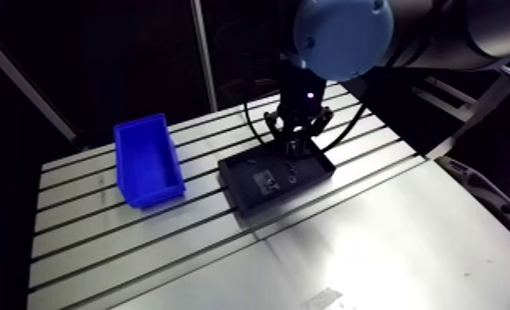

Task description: Pick up the M10 bolt from the tray and put it into the blue bin.

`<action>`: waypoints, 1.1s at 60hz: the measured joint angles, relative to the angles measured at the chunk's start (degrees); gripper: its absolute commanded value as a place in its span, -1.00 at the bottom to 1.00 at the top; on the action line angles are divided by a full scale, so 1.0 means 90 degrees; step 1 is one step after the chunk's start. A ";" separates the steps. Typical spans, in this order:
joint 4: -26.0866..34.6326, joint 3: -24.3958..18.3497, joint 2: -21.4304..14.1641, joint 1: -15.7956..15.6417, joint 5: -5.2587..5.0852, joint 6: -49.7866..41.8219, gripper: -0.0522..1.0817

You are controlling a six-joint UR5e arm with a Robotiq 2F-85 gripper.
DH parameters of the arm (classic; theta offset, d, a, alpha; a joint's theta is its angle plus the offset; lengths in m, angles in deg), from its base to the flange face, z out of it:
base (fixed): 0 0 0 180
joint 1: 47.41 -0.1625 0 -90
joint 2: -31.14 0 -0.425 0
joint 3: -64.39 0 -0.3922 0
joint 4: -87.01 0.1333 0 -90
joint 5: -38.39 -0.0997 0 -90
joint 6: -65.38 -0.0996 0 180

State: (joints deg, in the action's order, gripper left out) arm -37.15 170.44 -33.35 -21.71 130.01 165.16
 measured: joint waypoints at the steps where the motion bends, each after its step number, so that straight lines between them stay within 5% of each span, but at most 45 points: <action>1: -0.0005 0.0000 0.0001 0.0000 0.0000 0.0000 0.13; 66: -0.0094 -0.0016 0.0051 -0.0001 0.0009 0.0011 0.35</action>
State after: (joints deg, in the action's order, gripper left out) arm -38.00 170.29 -32.89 -21.72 130.10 165.26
